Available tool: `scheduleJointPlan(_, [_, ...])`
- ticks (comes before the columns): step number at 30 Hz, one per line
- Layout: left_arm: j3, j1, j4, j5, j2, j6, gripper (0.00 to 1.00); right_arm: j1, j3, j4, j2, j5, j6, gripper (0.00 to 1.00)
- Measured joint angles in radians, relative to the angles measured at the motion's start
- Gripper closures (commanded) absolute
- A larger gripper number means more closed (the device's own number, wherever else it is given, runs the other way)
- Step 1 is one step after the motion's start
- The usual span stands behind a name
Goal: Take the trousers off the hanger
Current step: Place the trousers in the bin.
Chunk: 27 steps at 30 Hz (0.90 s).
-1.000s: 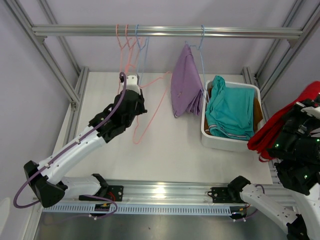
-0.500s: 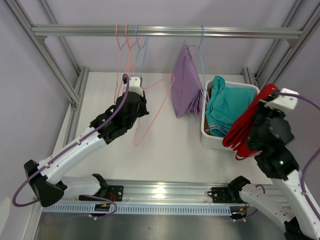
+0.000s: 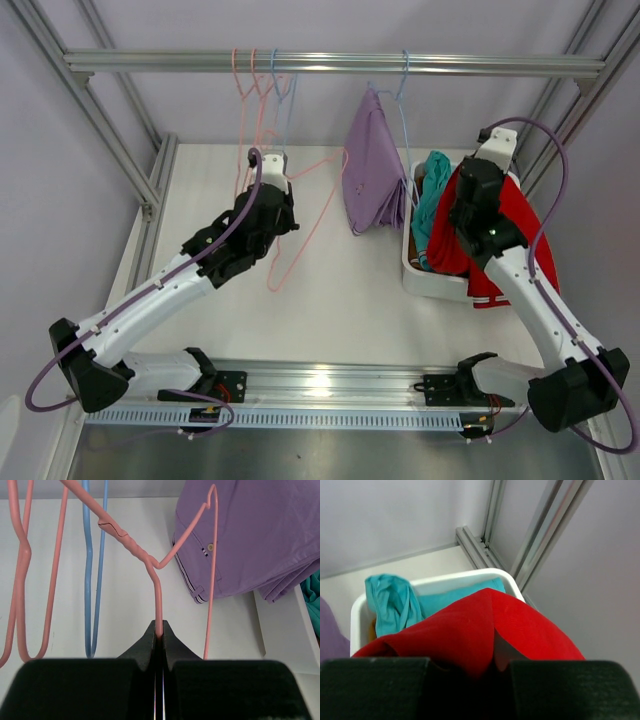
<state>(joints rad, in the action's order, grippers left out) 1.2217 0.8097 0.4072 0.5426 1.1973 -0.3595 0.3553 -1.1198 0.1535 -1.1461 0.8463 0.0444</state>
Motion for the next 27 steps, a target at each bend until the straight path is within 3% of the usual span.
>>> scheduleJointPlan(7, [0.011, 0.0, 0.003, -0.001, 0.0, 0.002, 0.99, -0.074, -0.115, 0.003, -0.161, -0.063, -0.09, 1.0])
scheduleJointPlan(20, [0.013, 0.0, 0.006, -0.026, 0.001, 0.002, 0.99, -0.085, -0.244, 0.022, -0.474, -0.149, -0.233, 0.99])
scheduleJointPlan(21, [0.013, 0.0, 0.007, -0.027, 0.001, 0.002, 1.0, -0.088, -0.248, 0.024, -0.489, -0.159, -0.241, 0.96])
scheduleJointPlan(22, [0.013, 0.0, 0.007, -0.027, 0.001, 0.002, 1.0, -0.092, -0.252, 0.027, -0.508, -0.171, -0.253, 0.86])
scheduleJointPlan(27, [0.013, 0.001, 0.007, -0.031, 0.001, 0.002, 0.98, -0.109, -0.263, 0.051, -0.566, -0.22, -0.291, 0.54])
